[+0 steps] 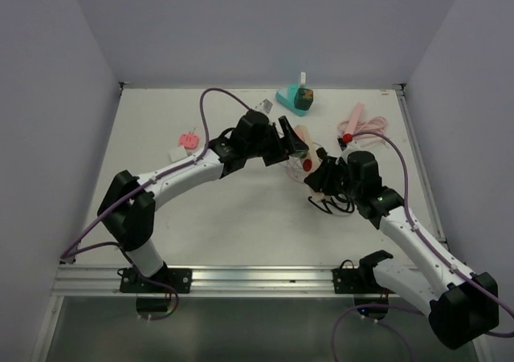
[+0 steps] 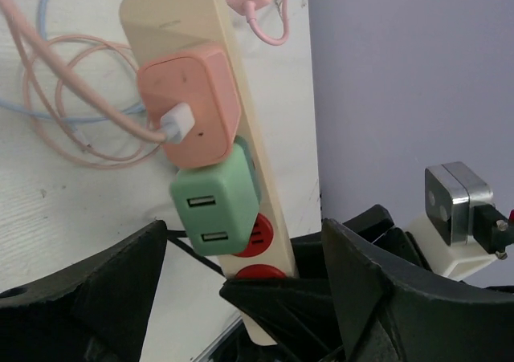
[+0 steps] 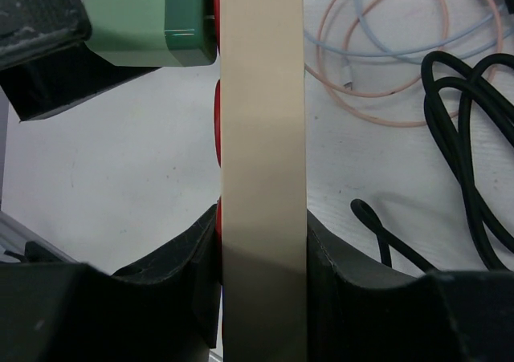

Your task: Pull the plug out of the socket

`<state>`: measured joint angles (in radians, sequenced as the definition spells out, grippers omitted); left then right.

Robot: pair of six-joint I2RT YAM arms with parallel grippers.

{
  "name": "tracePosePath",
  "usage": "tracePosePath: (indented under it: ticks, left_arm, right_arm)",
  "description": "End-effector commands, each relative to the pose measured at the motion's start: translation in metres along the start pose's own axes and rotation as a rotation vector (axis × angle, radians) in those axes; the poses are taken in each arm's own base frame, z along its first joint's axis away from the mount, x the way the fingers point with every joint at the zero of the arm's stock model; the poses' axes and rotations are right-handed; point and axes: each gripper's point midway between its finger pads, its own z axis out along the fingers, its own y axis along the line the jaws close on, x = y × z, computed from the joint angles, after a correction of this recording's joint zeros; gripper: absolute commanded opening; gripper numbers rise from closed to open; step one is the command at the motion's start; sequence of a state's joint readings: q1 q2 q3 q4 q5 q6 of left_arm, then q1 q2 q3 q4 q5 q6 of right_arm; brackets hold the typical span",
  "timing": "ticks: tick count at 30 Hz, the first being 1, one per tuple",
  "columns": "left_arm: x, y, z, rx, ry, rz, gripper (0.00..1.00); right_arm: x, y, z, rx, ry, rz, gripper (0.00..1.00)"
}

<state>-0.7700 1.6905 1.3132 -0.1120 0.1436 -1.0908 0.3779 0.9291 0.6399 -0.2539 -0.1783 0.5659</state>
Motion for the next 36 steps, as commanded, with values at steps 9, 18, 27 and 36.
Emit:
tracePosePath:
  ticks: [9,18,27,36]
  left_arm:
    - [-0.009,-0.020,0.014,0.056,-0.049,-0.040,0.68]
    - [-0.013,-0.019,0.011,0.057,-0.070,-0.041,0.05]
    - [-0.019,-0.028,-0.006,0.097,-0.063,-0.025,0.00]
    - [-0.046,-0.029,-0.036,0.095,-0.142,0.030,0.00]
  right_arm:
    - [-0.052,0.053,-0.011,-0.160,-0.170,-0.039,0.00]
    - [-0.047,0.045,-0.004,-0.132,-0.158,-0.056,0.00]
    - [-0.017,-0.011,0.011,0.059,-0.123,-0.022,0.00]
    - [0.000,-0.045,0.021,0.144,-0.071,0.077,0.00]
